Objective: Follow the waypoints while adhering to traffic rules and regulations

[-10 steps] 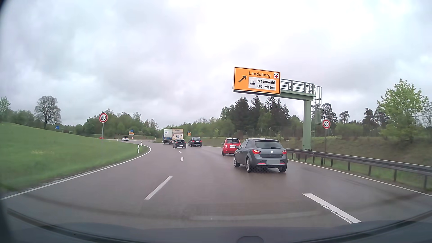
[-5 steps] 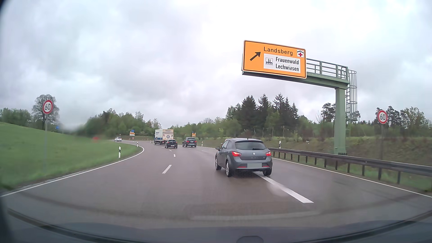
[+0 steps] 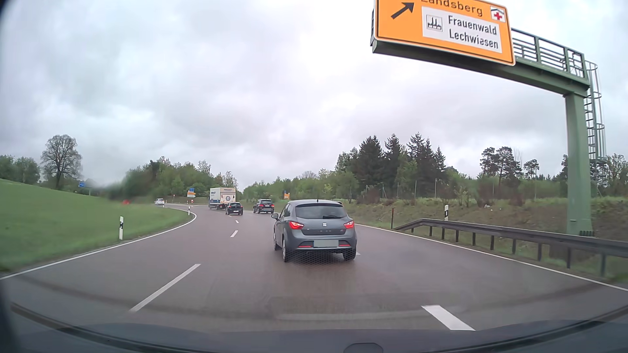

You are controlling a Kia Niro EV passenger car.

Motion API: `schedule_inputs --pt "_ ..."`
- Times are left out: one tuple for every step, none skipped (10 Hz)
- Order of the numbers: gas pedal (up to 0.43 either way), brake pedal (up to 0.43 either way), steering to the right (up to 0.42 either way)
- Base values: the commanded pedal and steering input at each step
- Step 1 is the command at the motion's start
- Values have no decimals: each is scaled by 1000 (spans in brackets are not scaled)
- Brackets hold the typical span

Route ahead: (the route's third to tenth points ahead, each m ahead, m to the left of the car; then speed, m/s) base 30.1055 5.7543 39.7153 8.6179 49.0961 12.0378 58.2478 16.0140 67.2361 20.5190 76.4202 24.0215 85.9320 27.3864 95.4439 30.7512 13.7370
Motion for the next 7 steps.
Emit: schedule_inputs --pt "220 0 -11" --pt "220 0 -11" --pt "220 0 -11" --pt "220 0 -15" --pt "220 0 -24" --pt "220 0 -26" --pt "220 0 -27"
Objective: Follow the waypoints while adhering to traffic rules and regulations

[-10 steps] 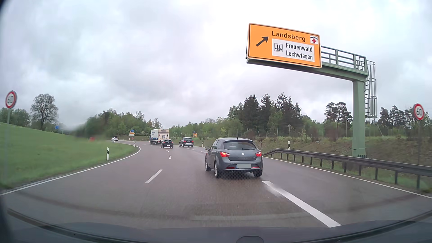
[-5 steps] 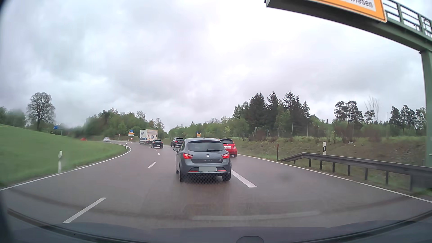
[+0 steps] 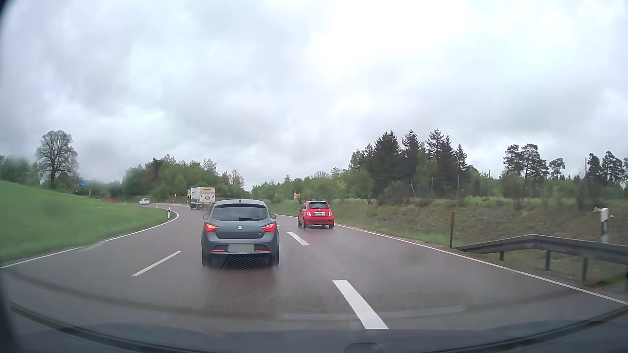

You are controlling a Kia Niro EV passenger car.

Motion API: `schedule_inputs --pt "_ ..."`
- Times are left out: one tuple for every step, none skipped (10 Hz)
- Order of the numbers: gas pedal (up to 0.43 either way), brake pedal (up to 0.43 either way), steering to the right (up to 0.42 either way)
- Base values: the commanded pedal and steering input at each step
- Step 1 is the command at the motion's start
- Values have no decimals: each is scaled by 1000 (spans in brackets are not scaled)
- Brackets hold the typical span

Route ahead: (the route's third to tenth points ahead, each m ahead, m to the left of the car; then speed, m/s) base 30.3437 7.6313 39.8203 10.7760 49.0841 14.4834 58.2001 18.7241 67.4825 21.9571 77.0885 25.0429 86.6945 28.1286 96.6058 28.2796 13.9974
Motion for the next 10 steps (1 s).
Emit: schedule_inputs --pt "220 0 -26" --pt "209 0 -27" --pt "209 0 -28" --pt "197 0 -30" --pt "169 0 -34" --pt "157 0 -37" --pt "150 0 -38" --pt "130 0 -38" --pt "118 0 -38" --pt "118 0 -38"
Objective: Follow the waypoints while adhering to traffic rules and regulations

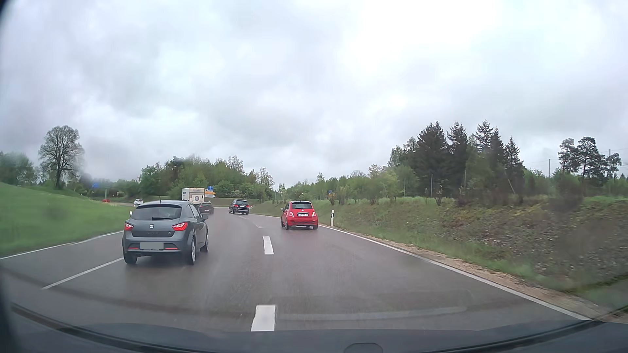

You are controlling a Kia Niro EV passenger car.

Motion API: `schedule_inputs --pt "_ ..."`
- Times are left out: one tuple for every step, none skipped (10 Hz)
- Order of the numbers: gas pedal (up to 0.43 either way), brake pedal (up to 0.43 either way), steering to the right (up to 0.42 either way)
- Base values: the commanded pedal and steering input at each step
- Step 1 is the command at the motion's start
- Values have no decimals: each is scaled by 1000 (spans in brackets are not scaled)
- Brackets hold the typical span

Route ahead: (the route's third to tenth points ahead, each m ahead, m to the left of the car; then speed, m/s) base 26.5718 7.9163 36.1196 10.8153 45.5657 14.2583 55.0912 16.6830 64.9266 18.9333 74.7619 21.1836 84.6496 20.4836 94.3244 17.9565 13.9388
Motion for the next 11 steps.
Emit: schedule_inputs --pt "118 0 -41" --pt "118 0 -43" --pt "118 0 -43" --pt "118 0 -44" --pt "110 0 -44" --pt "110 0 -44" --pt "110 0 -44" --pt "110 0 -45" --pt "110 0 -45" --pt "98 0 -45" --pt "87 0 -45"
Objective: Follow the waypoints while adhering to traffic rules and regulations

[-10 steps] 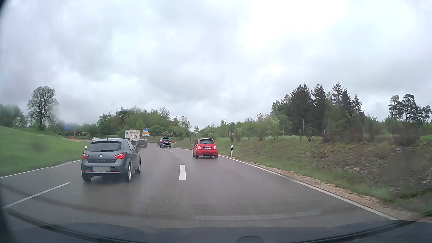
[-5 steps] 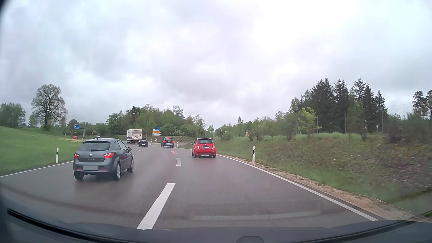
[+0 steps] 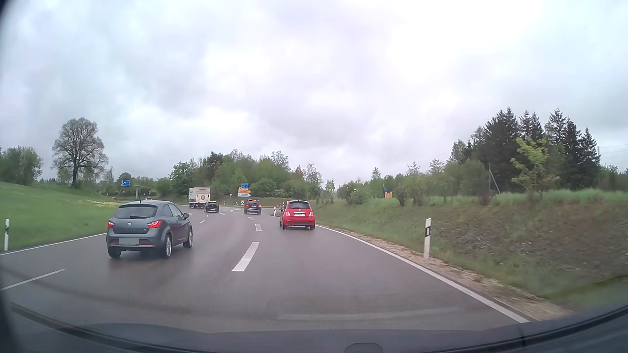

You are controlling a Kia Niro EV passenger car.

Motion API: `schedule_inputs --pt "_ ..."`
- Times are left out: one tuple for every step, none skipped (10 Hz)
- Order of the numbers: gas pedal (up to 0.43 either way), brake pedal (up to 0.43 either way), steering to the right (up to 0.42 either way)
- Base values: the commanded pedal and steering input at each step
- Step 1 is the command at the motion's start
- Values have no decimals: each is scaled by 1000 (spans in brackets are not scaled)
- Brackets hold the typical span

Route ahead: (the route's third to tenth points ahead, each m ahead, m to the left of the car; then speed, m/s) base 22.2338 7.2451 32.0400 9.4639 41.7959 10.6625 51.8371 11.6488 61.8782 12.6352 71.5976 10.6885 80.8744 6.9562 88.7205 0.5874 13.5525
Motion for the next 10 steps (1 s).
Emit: schedule_inputs --pt "79 0 -45" --pt "67 0 -45" --pt "67 0 -45" --pt "67 0 -45" --pt "67 0 -43" --pt "67 0 -42" --pt "67 0 -41" --pt "67 0 -40" --pt "67 0 -40" --pt "67 0 -39"
